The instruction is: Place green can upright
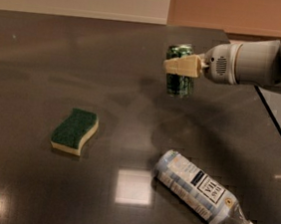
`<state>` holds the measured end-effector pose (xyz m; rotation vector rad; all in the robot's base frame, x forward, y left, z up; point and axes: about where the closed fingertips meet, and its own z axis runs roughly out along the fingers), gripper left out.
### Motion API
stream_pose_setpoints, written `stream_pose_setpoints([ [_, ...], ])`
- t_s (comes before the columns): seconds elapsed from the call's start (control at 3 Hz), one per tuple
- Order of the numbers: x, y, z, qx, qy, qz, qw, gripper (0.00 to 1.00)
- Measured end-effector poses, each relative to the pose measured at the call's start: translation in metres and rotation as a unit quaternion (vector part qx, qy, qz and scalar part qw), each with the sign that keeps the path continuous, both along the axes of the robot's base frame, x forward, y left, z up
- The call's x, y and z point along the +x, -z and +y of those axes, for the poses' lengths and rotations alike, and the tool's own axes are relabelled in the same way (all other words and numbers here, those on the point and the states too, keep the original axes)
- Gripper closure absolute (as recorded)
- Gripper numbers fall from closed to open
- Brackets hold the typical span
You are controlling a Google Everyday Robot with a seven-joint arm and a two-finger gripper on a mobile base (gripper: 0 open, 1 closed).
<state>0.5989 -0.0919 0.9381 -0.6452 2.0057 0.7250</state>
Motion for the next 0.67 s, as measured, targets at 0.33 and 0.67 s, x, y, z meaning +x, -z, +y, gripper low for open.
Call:
stream_pose_setpoints([
  [0.33, -0.007, 0.008, 0.007, -0.027, -0.023, -0.064, 0.9973, 1.00],
  [0.67, -0.008, 0.019, 0.012, -0.042, -0.032, -0.117, 0.9918, 1.00],
])
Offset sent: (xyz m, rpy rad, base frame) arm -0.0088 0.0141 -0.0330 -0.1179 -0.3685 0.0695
